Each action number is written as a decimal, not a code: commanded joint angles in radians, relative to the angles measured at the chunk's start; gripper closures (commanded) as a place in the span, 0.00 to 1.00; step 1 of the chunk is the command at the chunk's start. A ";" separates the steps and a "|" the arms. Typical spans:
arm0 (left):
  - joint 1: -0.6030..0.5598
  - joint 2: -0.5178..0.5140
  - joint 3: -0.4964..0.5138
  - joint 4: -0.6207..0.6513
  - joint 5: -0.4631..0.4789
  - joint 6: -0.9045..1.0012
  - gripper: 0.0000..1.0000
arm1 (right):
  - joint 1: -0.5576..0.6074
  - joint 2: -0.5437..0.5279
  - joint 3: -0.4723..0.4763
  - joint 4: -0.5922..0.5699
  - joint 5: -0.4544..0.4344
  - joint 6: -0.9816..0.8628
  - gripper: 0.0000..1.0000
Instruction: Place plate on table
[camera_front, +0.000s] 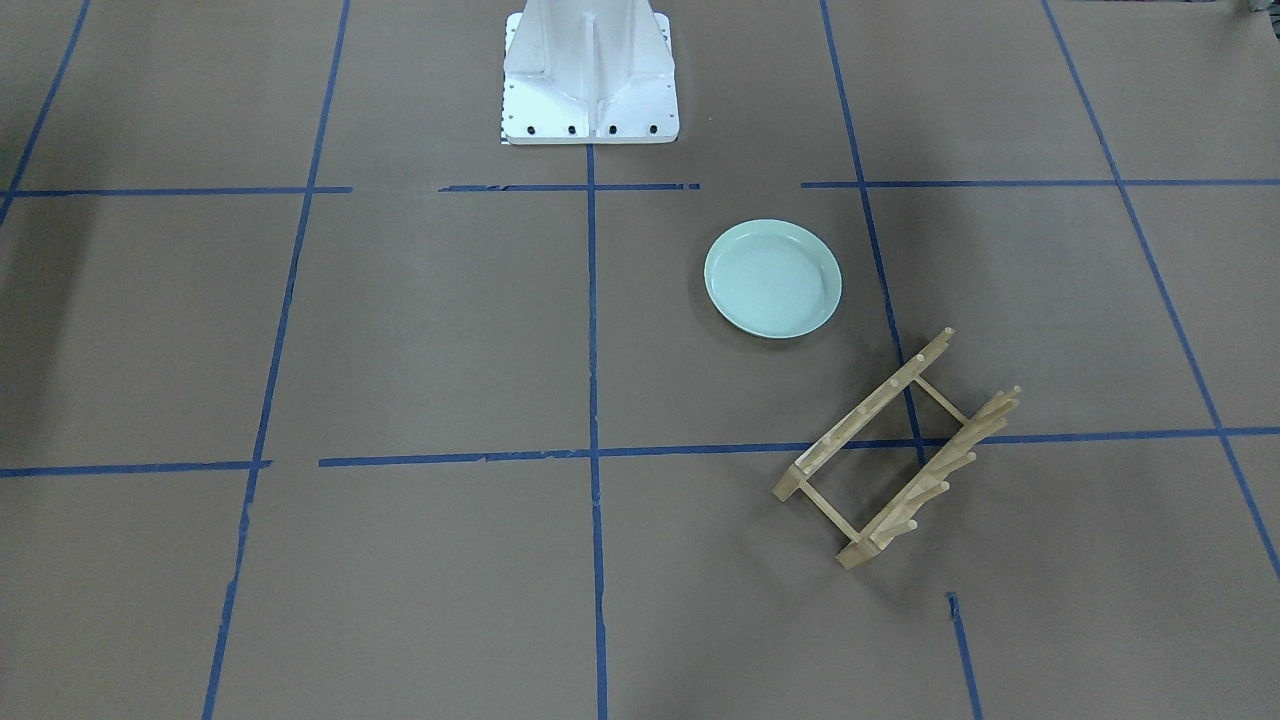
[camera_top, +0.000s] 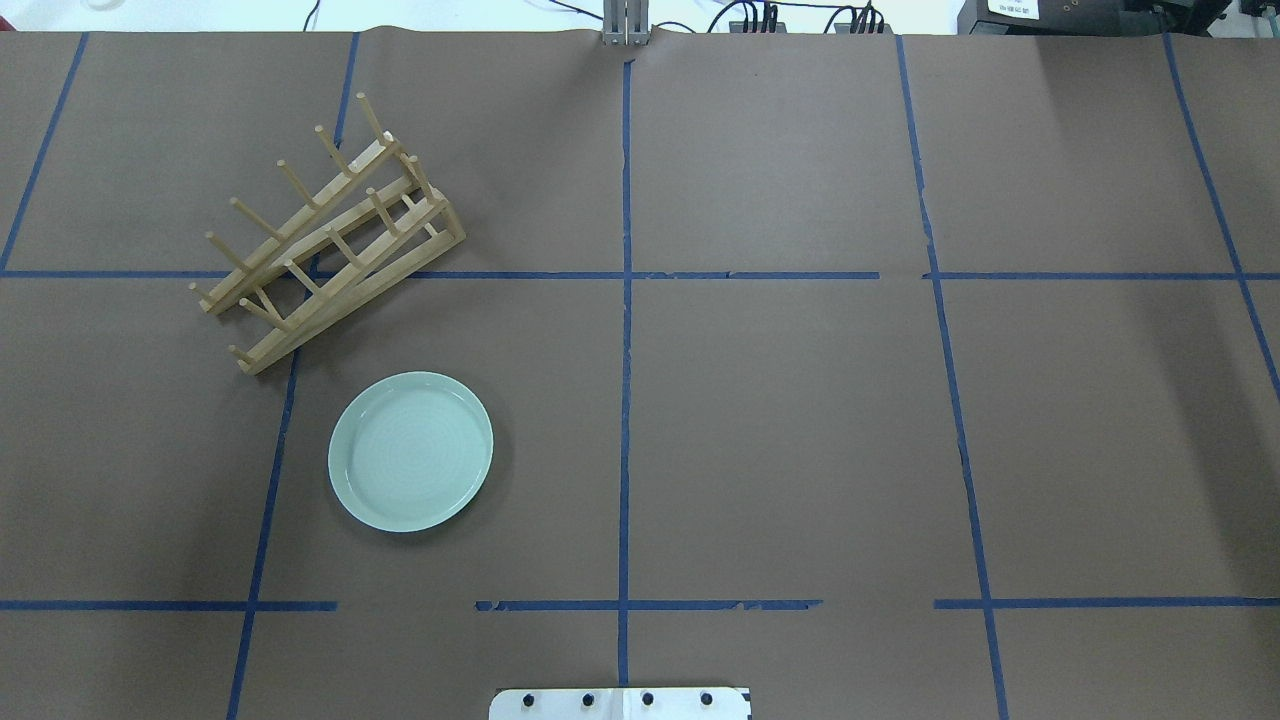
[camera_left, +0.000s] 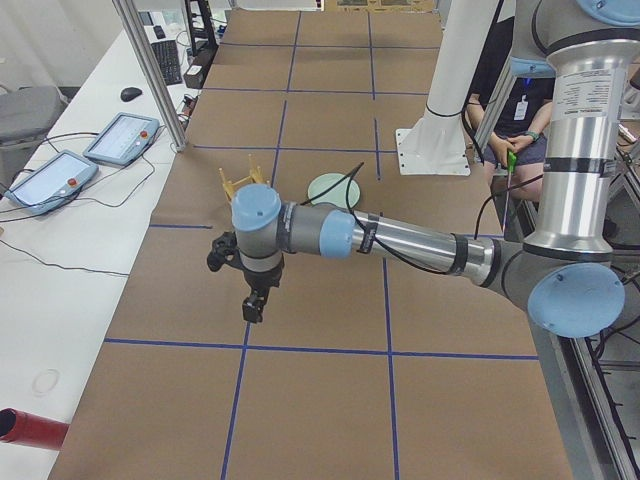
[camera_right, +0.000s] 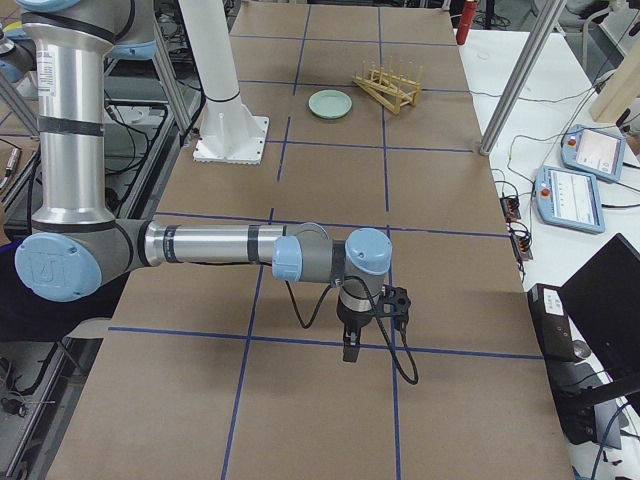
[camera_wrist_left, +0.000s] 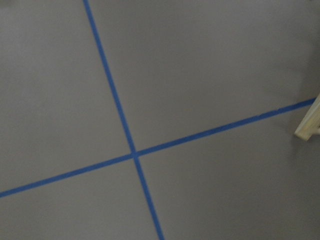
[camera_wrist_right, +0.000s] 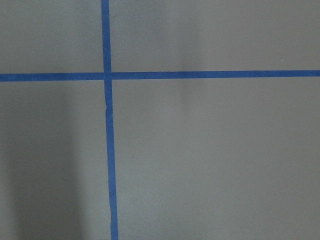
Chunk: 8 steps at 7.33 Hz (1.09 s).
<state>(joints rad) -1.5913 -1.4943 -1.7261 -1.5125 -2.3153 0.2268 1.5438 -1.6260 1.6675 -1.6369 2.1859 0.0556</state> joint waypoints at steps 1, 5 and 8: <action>-0.012 0.026 0.040 -0.005 -0.023 0.000 0.00 | -0.001 0.000 0.000 0.000 0.000 0.000 0.00; -0.010 0.014 0.051 -0.003 -0.023 -0.124 0.00 | -0.001 0.000 0.000 0.000 0.000 0.000 0.00; -0.009 0.012 0.052 -0.003 -0.023 -0.124 0.00 | -0.001 0.000 0.000 0.000 0.000 0.001 0.00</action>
<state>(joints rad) -1.6006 -1.4813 -1.6748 -1.5160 -2.3378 0.1042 1.5433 -1.6260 1.6675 -1.6368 2.1859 0.0555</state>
